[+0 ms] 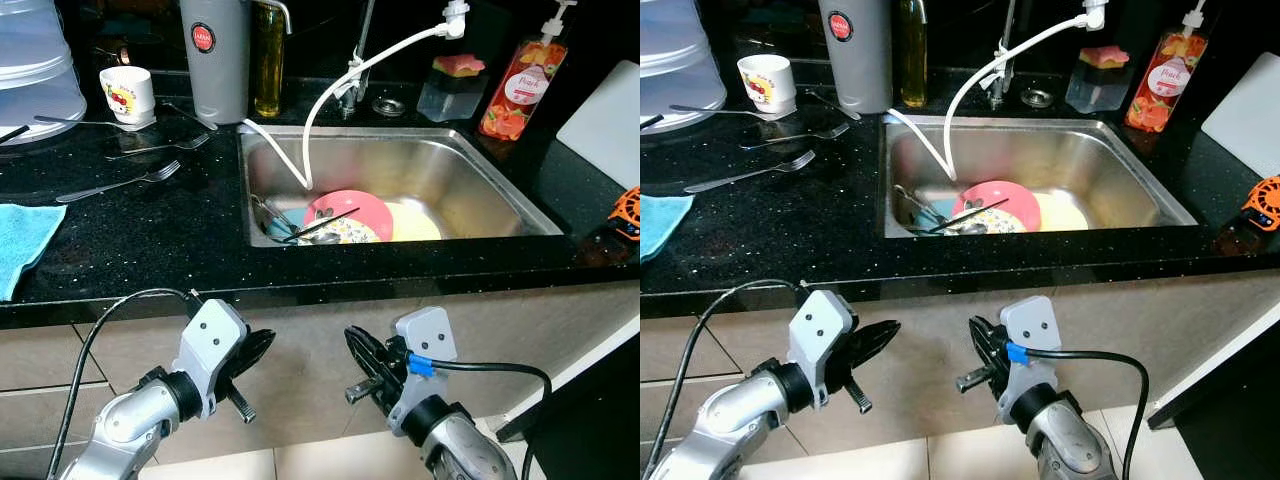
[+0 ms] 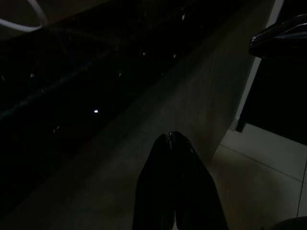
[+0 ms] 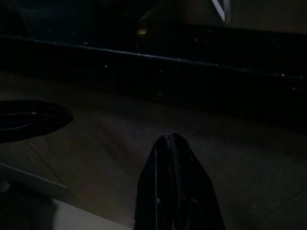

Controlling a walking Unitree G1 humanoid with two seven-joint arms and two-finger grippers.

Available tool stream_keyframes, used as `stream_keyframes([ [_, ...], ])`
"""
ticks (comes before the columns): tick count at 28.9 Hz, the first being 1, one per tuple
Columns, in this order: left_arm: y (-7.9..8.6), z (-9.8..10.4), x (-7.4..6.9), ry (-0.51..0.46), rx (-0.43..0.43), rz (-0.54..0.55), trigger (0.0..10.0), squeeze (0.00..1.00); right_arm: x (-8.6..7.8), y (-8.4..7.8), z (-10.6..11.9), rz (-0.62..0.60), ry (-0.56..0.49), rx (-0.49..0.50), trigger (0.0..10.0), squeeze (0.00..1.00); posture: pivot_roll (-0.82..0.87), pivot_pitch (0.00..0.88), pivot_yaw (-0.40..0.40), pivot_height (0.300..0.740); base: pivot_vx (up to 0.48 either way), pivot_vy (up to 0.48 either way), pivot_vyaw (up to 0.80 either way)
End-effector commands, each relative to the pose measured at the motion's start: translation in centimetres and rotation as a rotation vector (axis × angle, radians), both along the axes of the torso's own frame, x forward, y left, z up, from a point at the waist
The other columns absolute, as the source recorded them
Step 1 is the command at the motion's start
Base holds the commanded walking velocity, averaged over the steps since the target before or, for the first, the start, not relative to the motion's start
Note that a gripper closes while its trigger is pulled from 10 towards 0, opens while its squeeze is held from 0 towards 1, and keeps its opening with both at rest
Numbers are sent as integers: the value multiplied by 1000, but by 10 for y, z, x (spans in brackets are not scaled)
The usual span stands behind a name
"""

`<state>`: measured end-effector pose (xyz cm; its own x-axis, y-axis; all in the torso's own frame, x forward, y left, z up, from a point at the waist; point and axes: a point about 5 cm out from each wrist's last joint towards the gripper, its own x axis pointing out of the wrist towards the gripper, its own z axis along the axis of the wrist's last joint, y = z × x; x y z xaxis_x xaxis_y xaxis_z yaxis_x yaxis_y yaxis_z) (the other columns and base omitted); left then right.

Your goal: Kitchen organization

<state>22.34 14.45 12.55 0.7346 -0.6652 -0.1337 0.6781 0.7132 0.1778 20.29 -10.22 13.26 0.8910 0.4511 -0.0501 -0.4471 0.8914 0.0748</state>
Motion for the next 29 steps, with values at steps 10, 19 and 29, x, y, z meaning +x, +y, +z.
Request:
stream_keyframes([
  [10,8,-2,4,6,36,-3,10000,0,3,5,-4,-20,0,18,10000,0,153,6,-25,740,0,0,0],
  [19,8,-4,3,32,36,-24,10000,0,2,6,-4,-19,1,32,10000,0,153,7,-20,740,0,0,0],
  [29,2,-8,1,38,21,-26,10000,0,2,2,-6,-16,3,20,10000,0,144,0,-35,740,0,0,0],
])
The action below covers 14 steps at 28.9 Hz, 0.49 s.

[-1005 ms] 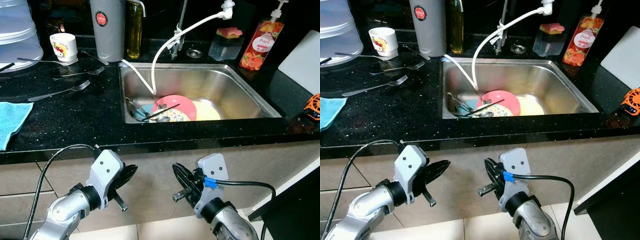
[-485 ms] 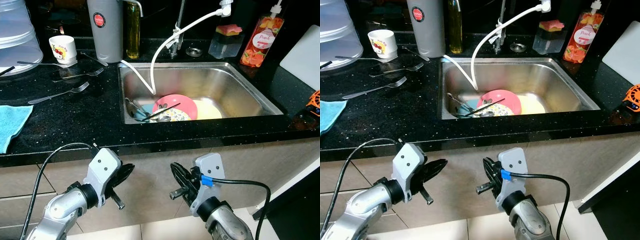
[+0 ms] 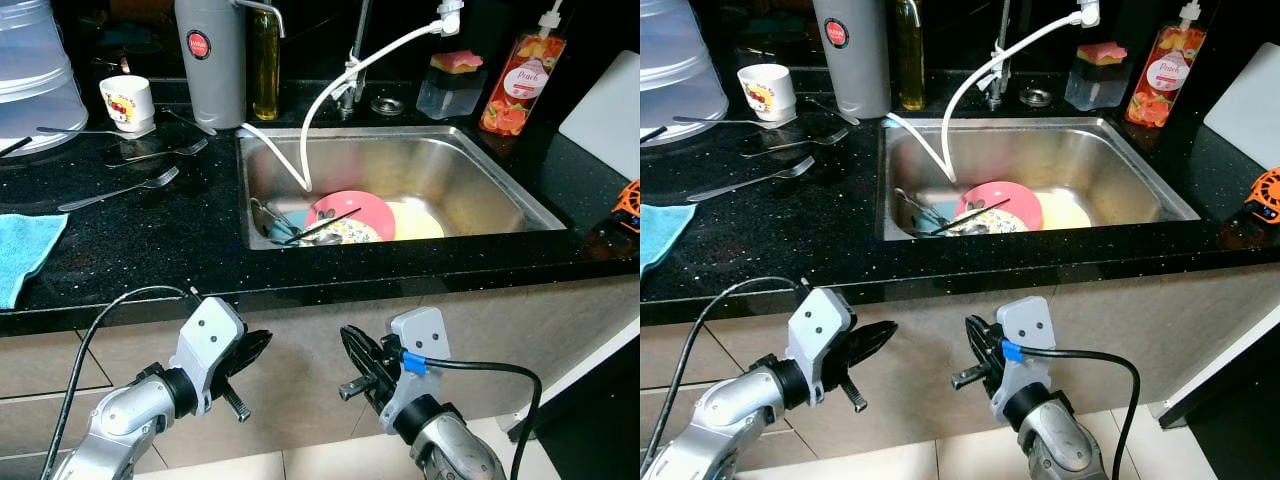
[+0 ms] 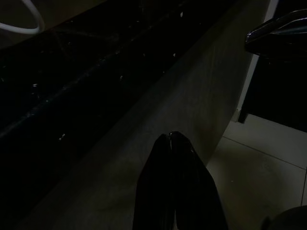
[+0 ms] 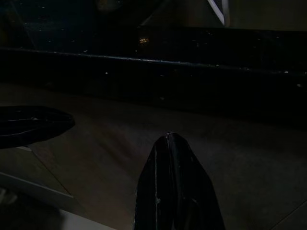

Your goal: Kitchen organization

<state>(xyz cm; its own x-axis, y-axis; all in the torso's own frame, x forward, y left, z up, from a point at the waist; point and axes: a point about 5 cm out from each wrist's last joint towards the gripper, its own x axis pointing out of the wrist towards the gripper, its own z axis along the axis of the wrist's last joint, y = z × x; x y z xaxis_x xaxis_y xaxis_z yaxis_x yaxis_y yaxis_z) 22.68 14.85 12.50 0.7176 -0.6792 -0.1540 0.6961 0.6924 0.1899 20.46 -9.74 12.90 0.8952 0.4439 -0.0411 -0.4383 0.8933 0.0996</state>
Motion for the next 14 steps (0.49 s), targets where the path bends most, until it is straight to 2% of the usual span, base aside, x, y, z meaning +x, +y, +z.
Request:
stream_keyframes([
  [1,-2,-7,-2,31,-2,-2,10000,0,0,-2,-2,-6,0,-6,10000,0,144,0,-35,740,0,0,0],
  [14,-4,-7,-4,32,-12,-6,10000,0,-1,-5,-1,-6,-1,-11,10000,0,141,10,-45,740,0,0,0],
])
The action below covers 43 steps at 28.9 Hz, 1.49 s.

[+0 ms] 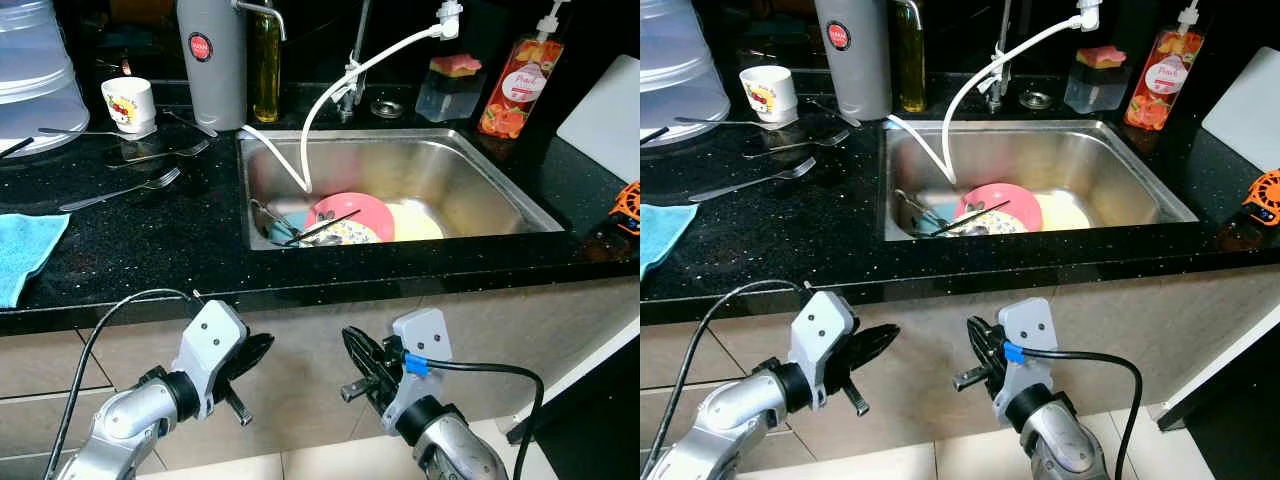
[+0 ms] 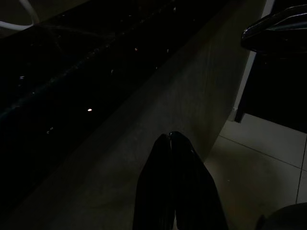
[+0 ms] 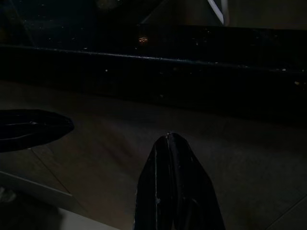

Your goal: Kitchen organization

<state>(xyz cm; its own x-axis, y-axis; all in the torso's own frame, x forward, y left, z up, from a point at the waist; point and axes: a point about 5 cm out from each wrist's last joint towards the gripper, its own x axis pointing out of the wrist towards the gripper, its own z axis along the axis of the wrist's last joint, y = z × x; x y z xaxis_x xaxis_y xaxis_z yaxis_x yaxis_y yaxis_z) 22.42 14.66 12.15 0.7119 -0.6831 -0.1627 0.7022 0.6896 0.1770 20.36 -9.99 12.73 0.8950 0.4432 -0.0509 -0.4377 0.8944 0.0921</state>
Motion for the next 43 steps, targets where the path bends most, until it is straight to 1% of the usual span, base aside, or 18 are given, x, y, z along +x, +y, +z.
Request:
stream_keyframes([
  [1,-2,-3,-1,16,-7,-1,10000,0,-1,-2,1,-5,-6,3,10000,0,140,13,-41,740,0,0,0],
  [26,-2,-3,-2,23,-9,-10,10000,0,-1,-2,3,-7,-6,13,10000,0,140,35,-49,740,0,0,0],
  [43,-3,-3,0,19,-3,-14,10000,0,2,-3,4,-10,-12,18,10000,0,157,35,-44,740,0,0,0],
])
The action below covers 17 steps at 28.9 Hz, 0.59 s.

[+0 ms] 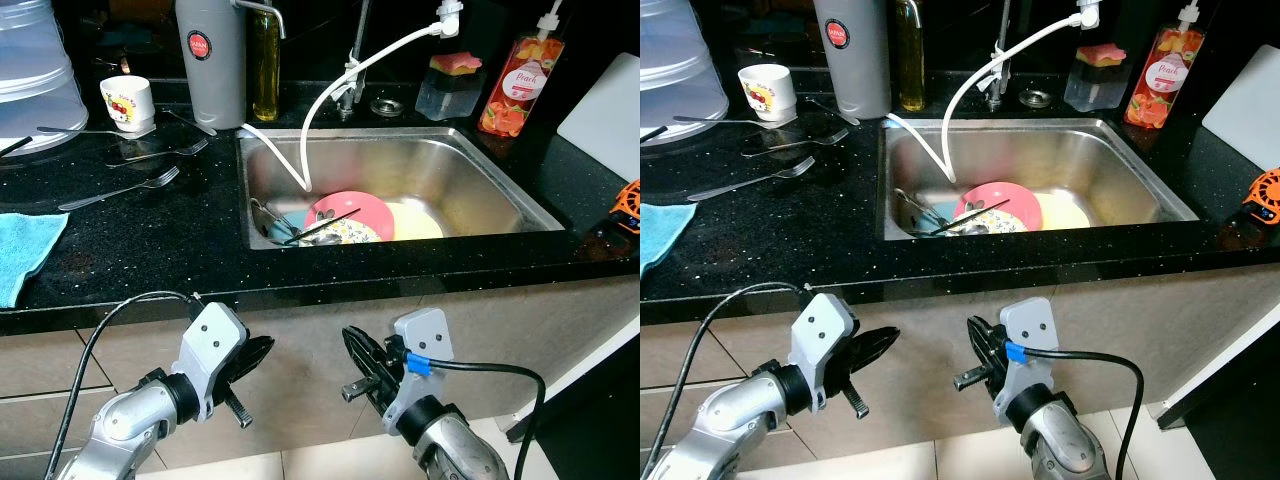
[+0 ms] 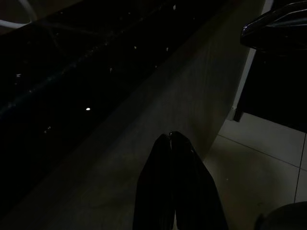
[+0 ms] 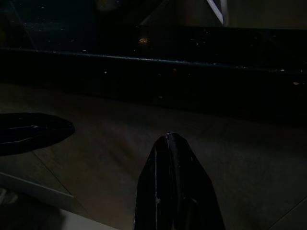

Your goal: Kitchen organization

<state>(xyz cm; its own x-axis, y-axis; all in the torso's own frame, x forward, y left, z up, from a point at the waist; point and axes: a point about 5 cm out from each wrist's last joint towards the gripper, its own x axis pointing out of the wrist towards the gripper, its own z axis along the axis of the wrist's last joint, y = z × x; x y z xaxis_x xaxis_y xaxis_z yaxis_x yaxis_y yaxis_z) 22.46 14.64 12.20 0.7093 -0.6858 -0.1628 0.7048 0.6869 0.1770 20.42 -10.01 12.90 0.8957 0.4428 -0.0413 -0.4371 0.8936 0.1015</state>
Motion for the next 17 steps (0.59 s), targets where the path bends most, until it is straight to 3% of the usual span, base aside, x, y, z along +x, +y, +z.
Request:
stream_keyframes([
  [1,-2,-3,0,20,-5,-12,10000,0,1,-3,3,-10,-8,5,10000,0,161,33,-47,740,0,0,0],
  [17,-4,-2,3,18,-7,-25,10000,0,4,-4,4,-14,-14,6,10000,0,190,43,-51,740,0,0,0],
])
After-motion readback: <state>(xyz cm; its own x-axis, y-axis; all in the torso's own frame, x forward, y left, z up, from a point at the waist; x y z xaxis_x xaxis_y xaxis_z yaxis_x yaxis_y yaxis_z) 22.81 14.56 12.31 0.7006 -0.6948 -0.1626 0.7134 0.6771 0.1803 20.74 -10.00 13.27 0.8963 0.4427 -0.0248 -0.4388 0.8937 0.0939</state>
